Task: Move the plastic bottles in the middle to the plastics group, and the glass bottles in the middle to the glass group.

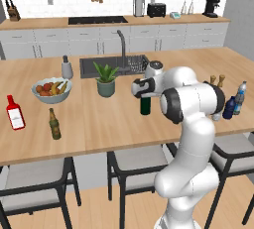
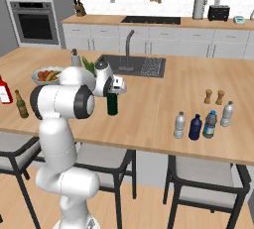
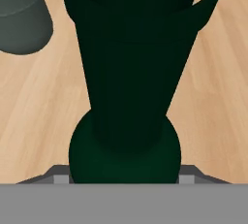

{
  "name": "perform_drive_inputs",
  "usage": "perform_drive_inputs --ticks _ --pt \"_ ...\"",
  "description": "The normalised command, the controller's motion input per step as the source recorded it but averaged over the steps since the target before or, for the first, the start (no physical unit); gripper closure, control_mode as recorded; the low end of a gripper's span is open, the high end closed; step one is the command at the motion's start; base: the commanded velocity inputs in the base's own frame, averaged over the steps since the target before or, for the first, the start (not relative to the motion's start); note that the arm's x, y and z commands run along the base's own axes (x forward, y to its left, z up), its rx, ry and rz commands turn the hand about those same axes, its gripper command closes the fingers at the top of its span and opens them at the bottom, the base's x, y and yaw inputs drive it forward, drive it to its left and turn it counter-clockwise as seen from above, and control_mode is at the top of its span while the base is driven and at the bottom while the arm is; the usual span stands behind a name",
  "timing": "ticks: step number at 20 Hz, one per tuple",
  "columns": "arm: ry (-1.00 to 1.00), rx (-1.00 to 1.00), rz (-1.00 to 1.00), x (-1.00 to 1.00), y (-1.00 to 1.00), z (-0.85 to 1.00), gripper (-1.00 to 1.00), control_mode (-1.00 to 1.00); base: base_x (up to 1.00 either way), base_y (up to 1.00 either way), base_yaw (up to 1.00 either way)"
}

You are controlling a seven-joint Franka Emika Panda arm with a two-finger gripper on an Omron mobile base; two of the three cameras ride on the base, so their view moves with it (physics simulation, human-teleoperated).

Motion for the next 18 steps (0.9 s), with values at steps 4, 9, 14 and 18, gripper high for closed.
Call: perform_drive_inputs --ticks 4,9,14,18 --pt "-0.11 0.09 0.07 -0.50 0.03 0.26 1.00 -1.00 0.00 0.00 0.00" --pt "-0.22 0.08 0.22 -0.66 0.26 0.54 1.00 -1.00 0.00 0.00 0.00" --pt "-0.04 0.00 0.33 -0.47 0.62 0.39 1.00 -1.00 0.00 0.00 0.00" --pt "0.04 -0.04 0.36 -0.23 0.85 0.14 1.00 -1.00 0.00 0.00 0.00"
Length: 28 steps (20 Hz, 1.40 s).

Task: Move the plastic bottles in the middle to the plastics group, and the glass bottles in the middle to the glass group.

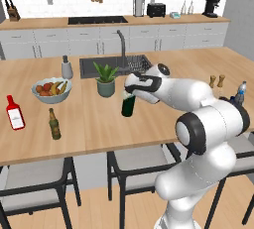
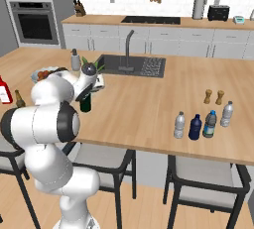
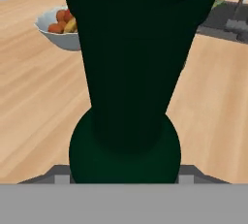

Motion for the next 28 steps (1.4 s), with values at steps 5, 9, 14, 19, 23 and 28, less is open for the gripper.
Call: perform_drive_inputs --ticks 5,9,14,19,23,28 --pt "0.09 -0.09 0.35 -0.09 0.90 0.09 1.00 -1.00 0.00 0.00 0.00" --pt "0.09 -0.07 0.26 0.00 0.91 0.09 1.00 -1.00 0.00 0.00 0.00" --pt "0.00 -0.01 0.22 -0.04 0.59 0.00 1.00 -1.00 0.00 0.00 0.00" --pt "-0.04 0.00 0.18 -0.02 0.55 0.00 1.00 -1.00 0.00 0.00 0.00" --pt "-0.09 0.00 0.14 0.00 0.62 0.00 1.00 -1.00 0.00 0.00 0.00" --pt "-0.11 0.00 0.10 0.00 0.62 0.00 1.00 -1.00 0.00 0.00 0.00"
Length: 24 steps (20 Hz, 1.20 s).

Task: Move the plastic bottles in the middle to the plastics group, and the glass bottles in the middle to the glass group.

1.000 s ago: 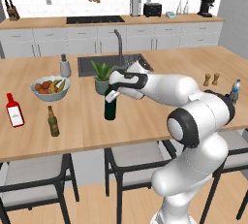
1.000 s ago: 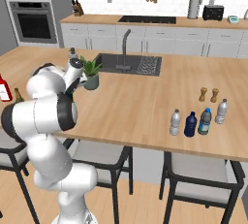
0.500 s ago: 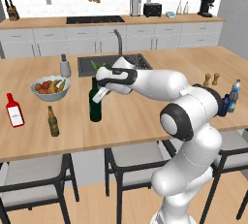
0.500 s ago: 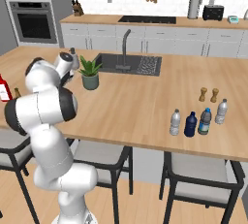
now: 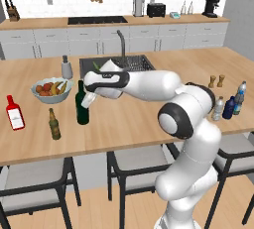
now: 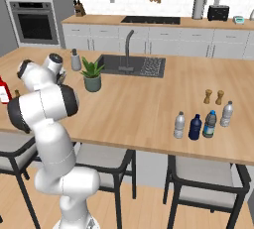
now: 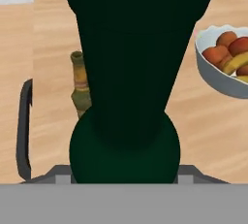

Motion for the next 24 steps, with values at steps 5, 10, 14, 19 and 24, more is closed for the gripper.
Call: perform_drive_inputs --ticks 5,10,14,19,24 --pt "0.00 0.00 0.08 0.02 0.46 -0.02 1.00 -1.00 0.00 0.00 0.00" --pt "0.00 0.00 0.05 0.00 0.33 -0.01 1.00 -1.00 0.00 0.00 0.00" --pt "0.00 0.00 0.02 0.07 0.00 -0.16 1.00 -1.00 0.00 0.00 0.00" --pt "-0.05 0.00 0.02 0.00 0.02 -0.48 1.00 -1.00 0.00 0.00 0.00" --pt "-0.03 0.00 0.03 0.00 0.03 -0.50 1.00 -1.00 0.00 0.00 0.00"
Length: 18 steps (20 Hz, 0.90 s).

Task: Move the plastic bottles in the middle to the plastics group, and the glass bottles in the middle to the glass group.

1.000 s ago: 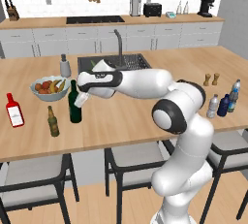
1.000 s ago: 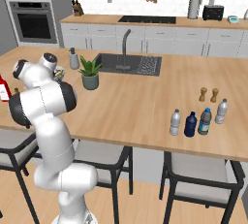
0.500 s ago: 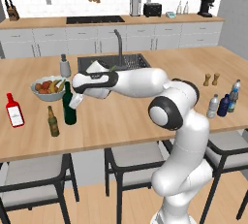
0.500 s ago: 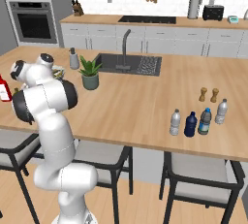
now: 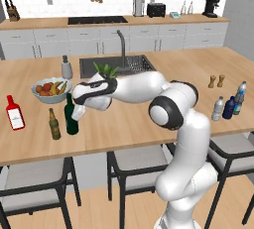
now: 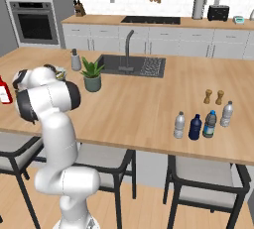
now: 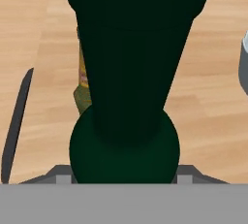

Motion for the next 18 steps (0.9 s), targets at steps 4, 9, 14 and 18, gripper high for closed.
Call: perform_drive_inputs --ticks 4,9,14,18 --pt "-0.05 0.00 0.03 0.00 0.04 -0.35 1.00 -1.00 0.00 0.00 0.00" --pt "-0.06 0.00 0.04 0.00 0.01 -0.39 1.00 -1.00 0.00 0.00 0.00" --pt "-0.01 0.00 0.02 0.03 0.05 -0.04 1.00 -1.00 0.00 0.00 0.00" --pt "0.00 0.00 0.00 0.00 0.21 0.00 1.00 -1.00 0.00 0.00 0.00"
